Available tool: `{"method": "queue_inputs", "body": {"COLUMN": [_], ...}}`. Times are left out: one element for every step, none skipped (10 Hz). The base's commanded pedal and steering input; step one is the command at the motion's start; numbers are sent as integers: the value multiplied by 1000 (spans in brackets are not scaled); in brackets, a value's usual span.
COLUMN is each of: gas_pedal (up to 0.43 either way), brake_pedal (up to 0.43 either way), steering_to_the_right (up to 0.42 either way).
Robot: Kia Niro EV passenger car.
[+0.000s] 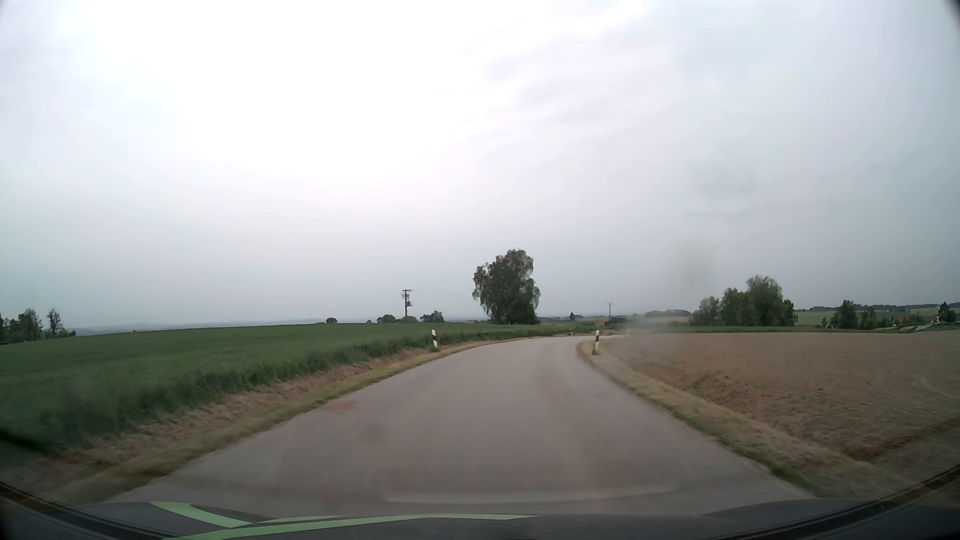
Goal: Follow the waypoints while adhering to traffic rules and regulations
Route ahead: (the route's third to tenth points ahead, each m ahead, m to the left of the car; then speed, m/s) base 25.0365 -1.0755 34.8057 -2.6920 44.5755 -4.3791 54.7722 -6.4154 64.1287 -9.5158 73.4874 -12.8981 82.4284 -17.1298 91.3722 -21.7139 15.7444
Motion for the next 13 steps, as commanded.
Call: {"method": "queue_inputs", "body": {"gas_pedal": [28,28,28,28,28,28,28,28,28,28,28,39,39], "brake_pedal": [0,0,0,0,0,0,0,0,0,0,0,0,0], "steering_to_the_right": [25,29,29,29,29,29,29,29,29,29,29,28,28]}}
